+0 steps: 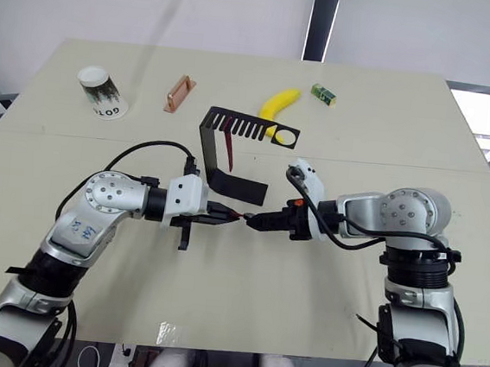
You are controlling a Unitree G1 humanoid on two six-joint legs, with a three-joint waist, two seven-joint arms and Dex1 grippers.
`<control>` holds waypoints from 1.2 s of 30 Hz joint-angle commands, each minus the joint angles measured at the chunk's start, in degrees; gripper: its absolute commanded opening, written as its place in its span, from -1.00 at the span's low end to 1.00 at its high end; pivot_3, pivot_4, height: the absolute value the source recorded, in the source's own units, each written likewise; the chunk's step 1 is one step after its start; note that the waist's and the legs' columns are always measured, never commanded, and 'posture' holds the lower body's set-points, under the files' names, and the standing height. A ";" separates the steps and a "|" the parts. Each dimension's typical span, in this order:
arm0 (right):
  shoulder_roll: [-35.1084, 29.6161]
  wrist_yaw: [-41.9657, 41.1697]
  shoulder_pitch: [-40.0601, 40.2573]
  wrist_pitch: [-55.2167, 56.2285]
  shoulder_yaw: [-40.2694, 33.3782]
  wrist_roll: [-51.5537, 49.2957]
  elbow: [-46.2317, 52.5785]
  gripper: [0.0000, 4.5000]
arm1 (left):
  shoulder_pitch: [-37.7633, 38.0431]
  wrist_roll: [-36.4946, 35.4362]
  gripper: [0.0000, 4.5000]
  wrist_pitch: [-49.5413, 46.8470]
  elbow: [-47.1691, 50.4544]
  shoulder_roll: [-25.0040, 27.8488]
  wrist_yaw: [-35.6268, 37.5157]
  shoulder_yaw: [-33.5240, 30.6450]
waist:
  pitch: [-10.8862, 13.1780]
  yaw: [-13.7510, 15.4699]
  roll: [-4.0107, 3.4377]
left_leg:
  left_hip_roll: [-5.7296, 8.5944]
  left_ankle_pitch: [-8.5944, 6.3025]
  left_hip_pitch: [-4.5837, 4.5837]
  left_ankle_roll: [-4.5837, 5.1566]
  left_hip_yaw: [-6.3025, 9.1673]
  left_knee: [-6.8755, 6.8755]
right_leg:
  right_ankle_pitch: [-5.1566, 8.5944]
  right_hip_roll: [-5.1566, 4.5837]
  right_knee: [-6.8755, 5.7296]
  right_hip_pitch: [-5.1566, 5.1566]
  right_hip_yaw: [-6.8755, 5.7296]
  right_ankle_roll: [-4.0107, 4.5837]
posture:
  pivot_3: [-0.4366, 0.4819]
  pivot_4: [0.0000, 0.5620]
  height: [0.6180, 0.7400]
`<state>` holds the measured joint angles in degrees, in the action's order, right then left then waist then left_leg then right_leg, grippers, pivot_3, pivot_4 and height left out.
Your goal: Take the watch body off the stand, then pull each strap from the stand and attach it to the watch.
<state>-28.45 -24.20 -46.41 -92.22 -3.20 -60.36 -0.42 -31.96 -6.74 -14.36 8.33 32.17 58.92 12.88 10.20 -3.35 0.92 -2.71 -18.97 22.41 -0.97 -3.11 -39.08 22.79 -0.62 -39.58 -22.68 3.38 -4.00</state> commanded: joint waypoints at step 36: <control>-1.30 2.39 -2.17 -0.28 -0.23 -8.79 -0.02 -0.32 | -3.23 1.21 -1.00 0.67 -0.32 -2.18 -1.58 0.77 | 0.00 0.06 0.00 | 0.00 0.00 0.01 0.00 0.00 0.00 | 0.00 0.00 0.02 0.00 0.00 0.00 | -0.05 -0.47 1.00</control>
<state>-30.34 -21.28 -47.12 -92.22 -3.52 -65.78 -2.27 -33.63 -5.42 -14.26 6.66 30.49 58.29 13.56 10.20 -3.30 0.92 -2.71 -18.97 22.42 -0.97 -3.11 -39.08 22.79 -0.62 -39.57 -22.68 3.38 -4.00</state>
